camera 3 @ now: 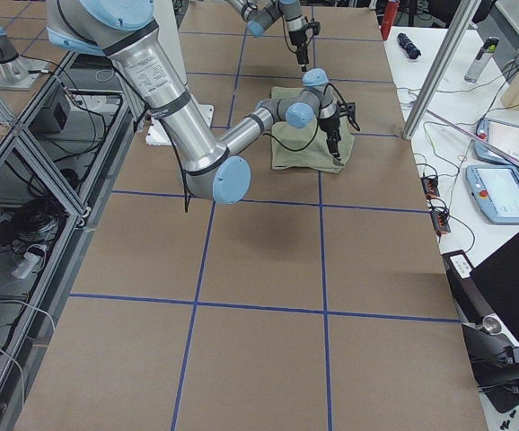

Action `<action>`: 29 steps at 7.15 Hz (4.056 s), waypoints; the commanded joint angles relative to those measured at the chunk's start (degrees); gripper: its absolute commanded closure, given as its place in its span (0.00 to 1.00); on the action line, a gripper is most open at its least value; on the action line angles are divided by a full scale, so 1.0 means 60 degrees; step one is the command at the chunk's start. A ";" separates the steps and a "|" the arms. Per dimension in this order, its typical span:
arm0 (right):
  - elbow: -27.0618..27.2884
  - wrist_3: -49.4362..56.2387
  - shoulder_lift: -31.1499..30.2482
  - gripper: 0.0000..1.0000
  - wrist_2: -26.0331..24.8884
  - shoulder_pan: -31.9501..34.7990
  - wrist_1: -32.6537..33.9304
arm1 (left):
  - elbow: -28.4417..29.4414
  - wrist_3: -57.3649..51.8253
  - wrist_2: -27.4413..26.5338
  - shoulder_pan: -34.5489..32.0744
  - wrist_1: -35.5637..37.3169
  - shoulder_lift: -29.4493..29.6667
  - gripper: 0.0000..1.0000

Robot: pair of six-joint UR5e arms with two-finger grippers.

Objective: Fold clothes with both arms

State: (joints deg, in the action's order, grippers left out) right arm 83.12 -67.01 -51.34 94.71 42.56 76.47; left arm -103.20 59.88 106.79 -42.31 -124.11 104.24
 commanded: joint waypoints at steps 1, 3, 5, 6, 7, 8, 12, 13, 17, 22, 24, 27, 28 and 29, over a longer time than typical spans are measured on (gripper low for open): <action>0.0121 0.0006 -0.0057 0.00 0.0051 0.0011 -0.0016 | -0.0495 0.1787 -0.1253 0.1477 -0.1369 -0.1272 0.14; 0.0121 -0.0009 -0.0057 0.00 0.0036 -0.0004 -0.0075 | -0.0160 0.2980 -0.2107 0.2477 -0.1389 -0.1261 0.34; 0.0121 -0.0023 -0.0043 0.00 0.0036 -0.0004 -0.0075 | -0.0070 0.3071 -0.2140 0.2597 -0.1389 -0.1231 0.38; 0.0121 -0.0023 -0.0057 0.00 0.0036 -0.0004 -0.0075 | 0.0075 0.3115 -0.2140 0.2685 -0.1389 -0.1202 0.39; 0.0121 -0.0038 -0.0057 0.00 0.0036 -0.0004 -0.0075 | 0.0106 0.3188 -0.2125 0.2715 -0.1404 -0.1173 0.50; 0.0121 -0.0038 -0.0057 0.00 0.0036 -0.0004 -0.0075 | 0.0121 0.3188 -0.2125 0.2715 -0.1404 -0.1172 0.65; 0.0121 -0.0067 -0.0116 0.00 0.0036 -0.0004 -0.0075 | 0.0047 0.3159 -0.2140 0.2730 -0.1404 -0.1187 1.00; 0.0121 -0.0082 -0.0116 0.00 0.0021 -0.0004 -0.0075 | -0.0170 0.3029 -0.2082 0.2672 -0.1404 -0.1289 1.00; 0.0135 -0.0082 -0.0131 0.00 -0.0008 -0.0033 -0.0075 | 0.0788 -0.0687 -0.1935 0.0175 -0.1404 -0.1262 1.00; 0.0179 -0.0155 -0.0102 0.00 -0.0008 -0.0077 -0.0075 | 0.7390 -0.2873 -0.2037 -0.2059 -0.1767 0.3845 1.00; 0.0179 -0.0155 -0.0101 0.00 -0.0008 -0.0077 -0.0075 | 0.8235 -0.4607 -0.2154 -0.2671 -0.2253 0.4028 1.00; 0.0019 -0.0882 0.0451 0.00 -0.0095 -0.0500 -0.0060 | 0.7350 -0.5396 -0.1646 -0.2968 -0.3202 0.3313 0.00; -0.0533 -0.1294 0.1064 0.00 -0.0517 -0.0806 -0.0394 | 0.7125 -0.5367 -0.0250 -0.2968 -0.3264 0.3150 0.00; -0.1771 -0.1457 0.1897 0.00 -0.0970 -0.1143 -0.1354 | 0.6775 -0.5279 -0.0120 -0.2983 -0.3293 0.2946 0.00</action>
State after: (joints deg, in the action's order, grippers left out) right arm 79.41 -73.71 -45.37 91.89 38.08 73.42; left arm -59.95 27.80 102.27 -60.09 -143.21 123.50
